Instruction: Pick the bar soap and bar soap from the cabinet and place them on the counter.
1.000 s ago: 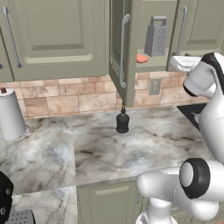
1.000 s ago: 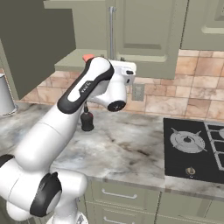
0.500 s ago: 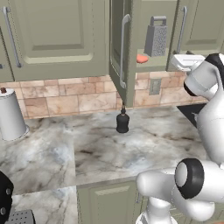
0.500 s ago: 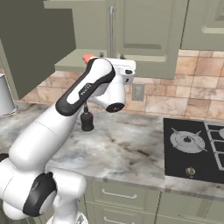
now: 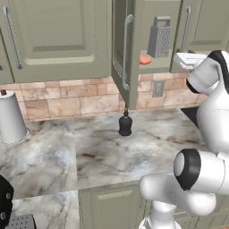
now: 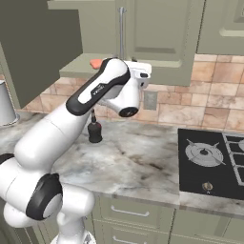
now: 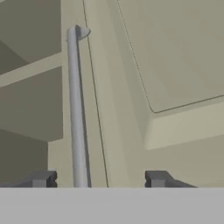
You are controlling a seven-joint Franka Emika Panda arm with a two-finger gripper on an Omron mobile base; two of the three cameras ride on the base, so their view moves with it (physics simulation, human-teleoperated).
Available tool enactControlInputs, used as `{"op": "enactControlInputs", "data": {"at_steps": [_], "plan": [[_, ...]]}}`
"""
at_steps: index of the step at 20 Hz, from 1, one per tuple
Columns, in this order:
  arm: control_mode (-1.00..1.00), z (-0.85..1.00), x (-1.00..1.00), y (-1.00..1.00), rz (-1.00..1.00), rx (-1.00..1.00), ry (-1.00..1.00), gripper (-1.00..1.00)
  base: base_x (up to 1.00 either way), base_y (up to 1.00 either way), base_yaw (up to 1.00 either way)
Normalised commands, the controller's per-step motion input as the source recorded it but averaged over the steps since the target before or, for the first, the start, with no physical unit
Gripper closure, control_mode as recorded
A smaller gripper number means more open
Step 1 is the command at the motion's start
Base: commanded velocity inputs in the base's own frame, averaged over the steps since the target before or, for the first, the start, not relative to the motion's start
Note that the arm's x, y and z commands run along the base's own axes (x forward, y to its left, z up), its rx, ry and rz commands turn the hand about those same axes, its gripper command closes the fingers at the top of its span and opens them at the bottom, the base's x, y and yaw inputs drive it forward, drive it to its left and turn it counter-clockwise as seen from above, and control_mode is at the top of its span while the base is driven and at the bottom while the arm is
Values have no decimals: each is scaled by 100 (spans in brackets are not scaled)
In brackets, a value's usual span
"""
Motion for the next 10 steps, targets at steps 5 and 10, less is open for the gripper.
{"op": "enactControlInputs", "data": {"at_steps": [5, 10], "plan": [[-100, 0, 57, 0, 0, 0, 8, -100, 0, 0, 0], [-100, 0, 19, 7, 0, -2, 3, -100, 0, 0, 0]]}}
